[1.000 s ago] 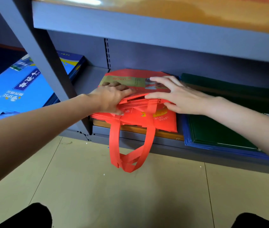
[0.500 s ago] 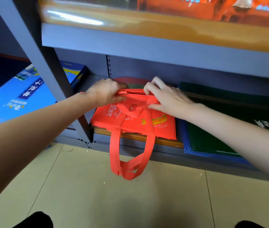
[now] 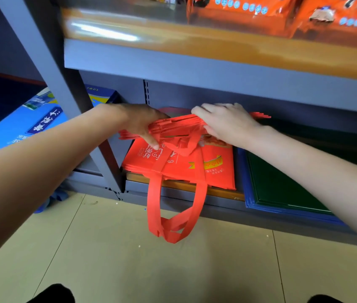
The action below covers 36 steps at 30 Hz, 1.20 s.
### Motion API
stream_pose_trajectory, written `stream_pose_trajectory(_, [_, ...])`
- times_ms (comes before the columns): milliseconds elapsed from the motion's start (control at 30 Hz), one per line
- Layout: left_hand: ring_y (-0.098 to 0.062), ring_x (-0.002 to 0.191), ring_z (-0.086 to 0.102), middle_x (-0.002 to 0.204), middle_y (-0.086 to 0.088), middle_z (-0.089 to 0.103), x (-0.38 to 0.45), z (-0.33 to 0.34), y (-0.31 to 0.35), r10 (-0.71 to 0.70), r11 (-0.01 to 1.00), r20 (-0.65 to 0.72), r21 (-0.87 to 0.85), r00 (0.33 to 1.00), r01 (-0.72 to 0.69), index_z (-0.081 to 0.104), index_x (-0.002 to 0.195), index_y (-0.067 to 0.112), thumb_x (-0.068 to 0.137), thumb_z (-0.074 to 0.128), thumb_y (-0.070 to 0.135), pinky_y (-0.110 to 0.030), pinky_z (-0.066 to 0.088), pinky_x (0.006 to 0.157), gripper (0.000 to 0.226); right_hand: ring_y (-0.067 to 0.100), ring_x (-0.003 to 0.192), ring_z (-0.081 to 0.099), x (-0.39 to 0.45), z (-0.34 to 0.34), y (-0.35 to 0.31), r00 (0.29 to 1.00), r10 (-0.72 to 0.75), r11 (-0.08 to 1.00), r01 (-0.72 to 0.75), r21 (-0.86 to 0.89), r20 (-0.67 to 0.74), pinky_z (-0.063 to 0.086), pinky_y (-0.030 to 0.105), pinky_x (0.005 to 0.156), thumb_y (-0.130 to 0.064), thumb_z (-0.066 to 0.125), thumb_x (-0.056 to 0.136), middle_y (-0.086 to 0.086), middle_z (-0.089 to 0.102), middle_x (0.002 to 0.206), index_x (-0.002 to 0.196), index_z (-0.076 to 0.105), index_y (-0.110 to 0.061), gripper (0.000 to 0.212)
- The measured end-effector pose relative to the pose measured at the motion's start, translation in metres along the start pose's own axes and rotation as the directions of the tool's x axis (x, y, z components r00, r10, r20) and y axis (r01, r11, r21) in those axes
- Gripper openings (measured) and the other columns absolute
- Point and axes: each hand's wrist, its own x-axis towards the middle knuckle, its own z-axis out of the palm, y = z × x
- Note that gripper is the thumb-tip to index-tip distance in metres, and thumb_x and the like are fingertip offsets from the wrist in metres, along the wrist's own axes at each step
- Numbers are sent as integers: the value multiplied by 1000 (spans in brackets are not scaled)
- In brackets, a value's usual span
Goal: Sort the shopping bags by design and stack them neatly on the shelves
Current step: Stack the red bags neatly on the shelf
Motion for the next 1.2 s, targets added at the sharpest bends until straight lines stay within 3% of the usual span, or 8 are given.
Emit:
stream_pose_trajectory(400, [-29,111,56,130,-5,54,1,37,7,-75,945,-211,296,975,137,38,139,31,94,52,37,-37,48,82,48,29,112,54,-9,11,-2,961,110,931,-189,312,253,46,38,86,-34,63,86,2,50,130,134,40,-28,54])
stream_pose_trajectory(533, [-41,111,57,134,-18,52,0,35,4,59,960,-546,262,836,103,44,138,11,89,58,11,-47,51,86,50,32,121,50,-13,5,-8,979,198,972,-201,122,41,48,45,82,-11,60,87,3,35,148,141,35,-17,59])
stream_pose_trajectory(633, [-46,107,58,126,-27,55,0,47,1,169,954,-684,294,710,56,56,125,-3,77,66,-1,-56,47,88,49,36,95,65,-23,15,-9,966,132,990,-139,-18,-223,54,42,54,-1,76,66,16,58,128,124,56,-4,62])
stream_pose_trajectory(733, [-41,105,62,126,-25,56,-5,84,6,239,932,-604,362,760,-5,54,128,0,78,58,1,-49,51,84,50,34,88,67,-42,47,-28,986,15,999,-21,-34,-167,56,42,54,-5,62,67,18,67,110,113,64,-3,46])
stream_pose_trajectory(800, [-31,132,42,149,-17,31,-5,112,10,187,899,-324,438,927,-28,23,148,8,93,47,3,-38,38,104,60,33,89,67,-55,75,-39,997,-73,997,71,-41,-37,56,45,70,-16,52,72,17,68,107,110,66,-5,43])
stream_pose_trajectory(867, [-22,143,21,157,-9,12,0,121,8,97,875,-93,483,991,-41,2,151,16,101,33,13,-32,23,114,59,35,103,62,-57,89,-43,987,-107,994,104,30,123,48,54,88,-22,56,79,21,60,120,121,59,-5,45])
stream_pose_trajectory(1000, [-21,141,25,156,-4,16,8,103,-3,72,955,25,288,997,-76,9,150,24,91,55,38,-35,27,112,77,27,144,-1,-53,84,-34,881,-90,966,-36,255,464,4,54,115,-42,49,93,6,1,157,150,7,-24,73])
stream_pose_trajectory(1200, [-27,137,29,153,-6,21,11,98,1,56,925,64,371,996,-75,11,150,21,86,59,47,-40,32,109,84,29,143,-4,-48,73,-26,883,-72,985,-10,172,464,2,57,113,-41,67,81,6,0,156,149,10,-23,91])
